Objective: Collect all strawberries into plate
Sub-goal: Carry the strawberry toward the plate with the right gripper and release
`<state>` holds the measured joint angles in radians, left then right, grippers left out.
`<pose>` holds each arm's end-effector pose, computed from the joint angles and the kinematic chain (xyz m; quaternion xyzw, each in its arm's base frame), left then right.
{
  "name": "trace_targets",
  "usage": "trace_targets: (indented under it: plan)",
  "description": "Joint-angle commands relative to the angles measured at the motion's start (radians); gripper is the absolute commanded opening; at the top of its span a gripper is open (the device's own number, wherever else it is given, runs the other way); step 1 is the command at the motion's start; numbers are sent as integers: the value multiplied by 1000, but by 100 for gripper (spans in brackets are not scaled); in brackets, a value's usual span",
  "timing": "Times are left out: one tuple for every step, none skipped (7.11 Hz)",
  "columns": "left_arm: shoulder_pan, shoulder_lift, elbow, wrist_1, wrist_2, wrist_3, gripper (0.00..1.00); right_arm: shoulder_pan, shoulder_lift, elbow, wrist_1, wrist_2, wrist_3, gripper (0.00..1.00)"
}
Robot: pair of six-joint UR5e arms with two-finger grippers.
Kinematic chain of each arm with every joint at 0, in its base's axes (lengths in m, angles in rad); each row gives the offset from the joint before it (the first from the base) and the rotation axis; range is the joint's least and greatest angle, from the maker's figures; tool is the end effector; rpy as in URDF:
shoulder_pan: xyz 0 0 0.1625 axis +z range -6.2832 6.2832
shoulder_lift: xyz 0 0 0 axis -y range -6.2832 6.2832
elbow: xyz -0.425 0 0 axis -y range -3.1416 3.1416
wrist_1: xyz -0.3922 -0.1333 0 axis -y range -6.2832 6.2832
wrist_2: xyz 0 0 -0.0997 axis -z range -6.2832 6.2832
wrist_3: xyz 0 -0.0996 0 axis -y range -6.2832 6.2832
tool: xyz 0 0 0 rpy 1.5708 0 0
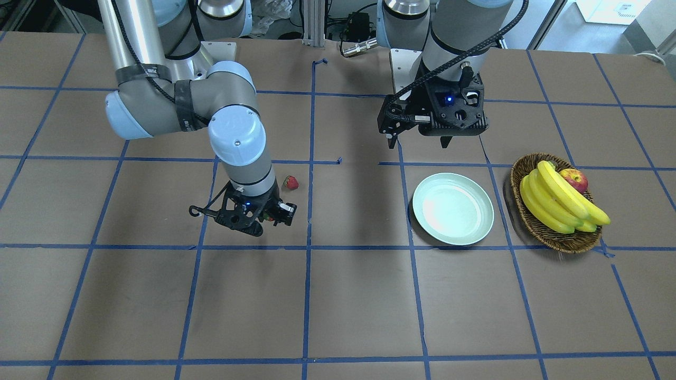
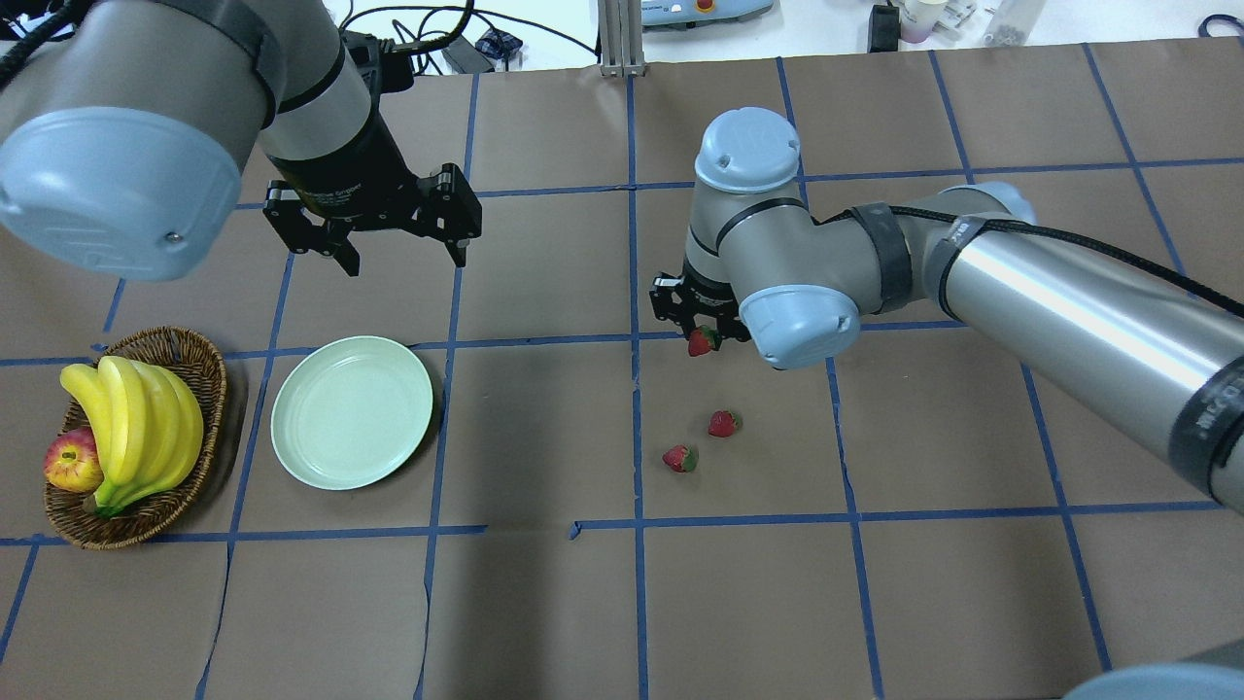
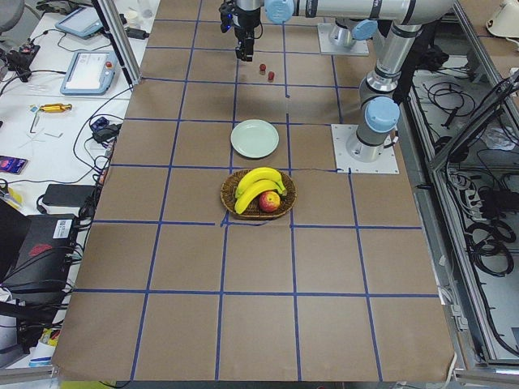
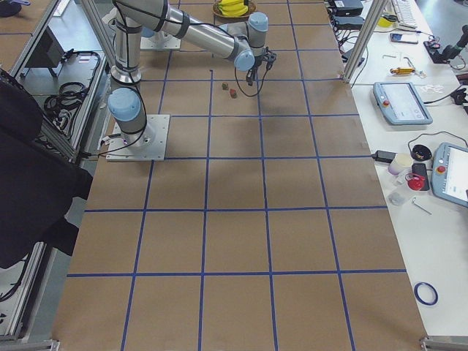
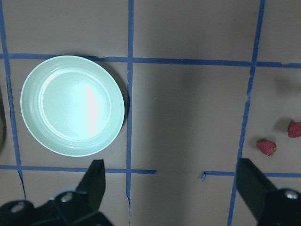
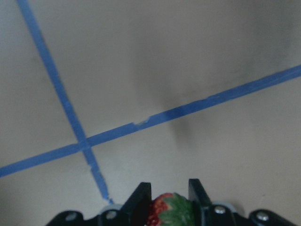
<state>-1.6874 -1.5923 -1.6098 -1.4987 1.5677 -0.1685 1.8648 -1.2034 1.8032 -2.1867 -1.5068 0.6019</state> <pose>-0.1910 -0.4825 0.4652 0.0259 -0.9996 0.0055 0.0024 0.3011 -0.5124 0.2400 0.1530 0.9877 0.0066 0.0323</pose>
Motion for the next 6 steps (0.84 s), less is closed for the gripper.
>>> trace_targets:
  plan:
    - [2,6,7,0,-1,7,100,121,18,-16,-25,29,6,19]
    - [3,11,8,0,-2,12,100,155,43,-15,-81,81,4,19]
    - [3,14,8,0,-2,12,100,180,94,-15,-128,85,4,19]
    - [3,14,7,0,-2,9,100,189,113,-18,-157,91,6,22]
    - [3,14,5,-2,0,9,100,191,119,-13,-157,115,4,35]
    - [3,18,7,-2,0,12,100,191,123,-12,-157,122,4,83]
